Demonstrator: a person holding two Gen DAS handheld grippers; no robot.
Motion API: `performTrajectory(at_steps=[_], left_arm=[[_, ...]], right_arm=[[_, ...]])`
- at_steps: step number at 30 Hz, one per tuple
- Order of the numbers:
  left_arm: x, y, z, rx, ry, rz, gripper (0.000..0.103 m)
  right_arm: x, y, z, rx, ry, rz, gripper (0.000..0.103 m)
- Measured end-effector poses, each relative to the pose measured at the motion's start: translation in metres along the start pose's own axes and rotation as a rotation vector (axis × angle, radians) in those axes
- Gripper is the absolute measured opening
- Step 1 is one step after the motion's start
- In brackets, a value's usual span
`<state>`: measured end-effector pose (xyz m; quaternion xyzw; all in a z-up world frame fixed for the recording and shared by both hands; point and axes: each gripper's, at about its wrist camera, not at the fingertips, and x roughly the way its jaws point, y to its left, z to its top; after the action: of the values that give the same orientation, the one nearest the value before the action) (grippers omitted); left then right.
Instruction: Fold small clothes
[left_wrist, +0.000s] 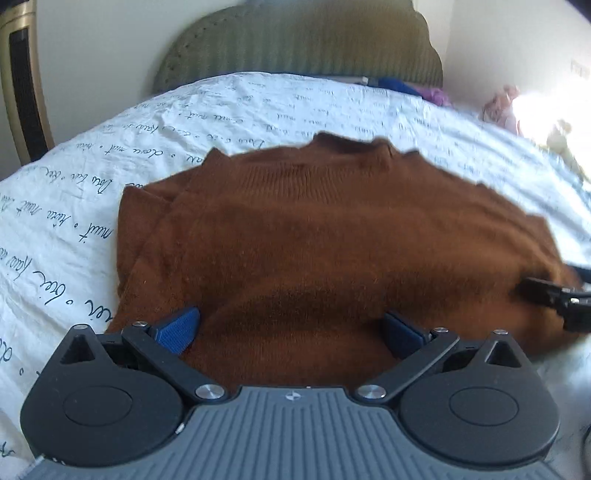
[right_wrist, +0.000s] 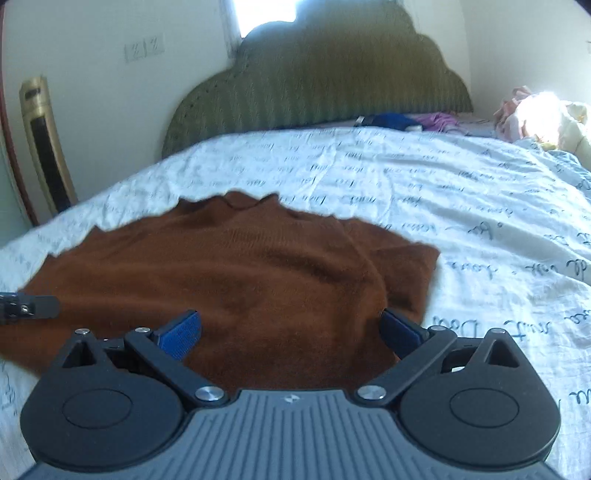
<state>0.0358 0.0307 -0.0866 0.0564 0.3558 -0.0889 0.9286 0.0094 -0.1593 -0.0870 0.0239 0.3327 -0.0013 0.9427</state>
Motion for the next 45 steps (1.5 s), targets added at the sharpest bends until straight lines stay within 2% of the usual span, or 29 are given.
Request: performTrajectory(at_steps=[1,2,4,5,7,9,10,12,14,15,17,19,20,21,22,24,27,29,30,32,34,37,40,41,42,43,45], left_arm=[[-0.002,-0.003,-0.006,0.026,0.004,0.015,0.103],[-0.006,-0.002,-0.009,0.007,0.011,0.017,0.103],[-0.011,0.002,-0.014,-0.026,0.042,0.006,0.103],[-0.016,0.006,-0.017,-0.043,0.046,0.000,0.103],[-0.027,0.012,-0.019,-0.057,0.045,-0.024,0.103],[-0.040,0.016,-0.015,-0.073,0.049,-0.029,0.103],[-0.047,0.018,-0.010,-0.087,0.032,-0.044,0.103],[-0.057,0.018,-0.003,-0.095,-0.024,-0.098,0.103],[-0.058,0.011,0.005,-0.079,-0.081,-0.076,0.103],[-0.053,0.008,0.008,-0.065,-0.095,-0.075,0.103],[-0.035,0.003,0.011,-0.050,-0.048,-0.025,0.103],[-0.006,0.008,0.001,-0.062,0.074,0.012,0.103],[-0.007,0.008,-0.006,-0.040,0.036,0.010,0.103],[-0.010,0.004,-0.015,0.016,0.019,0.023,0.103],[-0.013,0.005,-0.020,0.019,0.017,0.018,0.103],[-0.019,0.012,-0.023,-0.023,0.036,-0.008,0.103],[-0.030,0.016,-0.020,-0.026,0.060,-0.024,0.103],[-0.044,0.021,-0.008,-0.057,0.047,-0.021,0.103],[-0.054,0.023,0.001,-0.072,0.009,-0.020,0.103],[-0.064,0.025,0.024,-0.111,-0.063,-0.072,0.103],[-0.056,0.022,0.047,-0.144,-0.125,-0.155,0.103],[-0.015,0.010,0.076,-0.153,-0.129,-0.167,0.103],[0.039,0.012,0.082,-0.204,-0.080,-0.118,0.103],[0.061,0.013,0.079,-0.204,-0.010,-0.090,0.103],[0.079,0.015,0.074,-0.193,0.046,-0.082,0.103],[0.077,0.012,0.067,-0.135,-0.030,-0.075,0.103],[0.076,0.014,0.062,-0.136,-0.032,-0.083,0.103]], right_arm=[[0.004,0.007,-0.003,-0.068,0.044,-0.038,0.103],[0.000,0.012,-0.006,-0.104,0.048,-0.057,0.103],[-0.006,0.009,-0.011,-0.087,0.076,-0.051,0.103],[-0.009,0.004,-0.013,-0.073,0.081,-0.036,0.103],[-0.021,-0.017,-0.010,0.045,0.084,-0.011,0.103],[-0.045,-0.029,-0.011,0.110,-0.002,-0.065,0.103],[-0.057,-0.029,-0.010,0.093,-0.052,-0.046,0.103],[-0.066,-0.023,-0.007,0.049,-0.082,0.067,0.103],[-0.068,-0.008,-0.006,0.017,-0.125,0.127,0.103],[-0.063,0.003,-0.003,-0.014,-0.120,0.121,0.103],[-0.043,0.027,0.006,-0.090,-0.099,0.083,0.103],[-0.021,0.045,0.006,-0.146,-0.066,0.034,0.103],[-0.002,0.053,0.004,-0.172,0.006,-0.027,0.103],[0.008,0.057,-0.001,-0.183,0.047,-0.047,0.103],[0.003,0.053,-0.005,-0.149,0.021,-0.038,0.103],[-0.004,0.046,-0.009,-0.116,0.075,-0.018,0.103],[-0.016,0.038,-0.017,-0.095,0.106,0.021,0.103],[-0.022,0.032,-0.005,-0.115,0.147,0.060,0.103],[-0.026,0.028,0.004,-0.089,0.148,0.051,0.103],[-0.035,0.021,0.022,-0.007,0.058,0.029,0.103],[-0.032,0.021,0.033,0.042,-0.051,0.025,0.103],[-0.002,0.033,0.051,0.050,-0.132,-0.076,0.103],[0.041,0.040,0.066,0.002,-0.065,-0.026,0.103],[0.060,0.038,0.064,-0.007,-0.016,-0.053,0.103],[0.080,0.037,0.059,-0.010,0.070,-0.092,0.103],[0.079,0.030,0.056,0.040,0.037,-0.053,0.103],[0.079,0.022,0.056,0.064,0.049,-0.023,0.103]])
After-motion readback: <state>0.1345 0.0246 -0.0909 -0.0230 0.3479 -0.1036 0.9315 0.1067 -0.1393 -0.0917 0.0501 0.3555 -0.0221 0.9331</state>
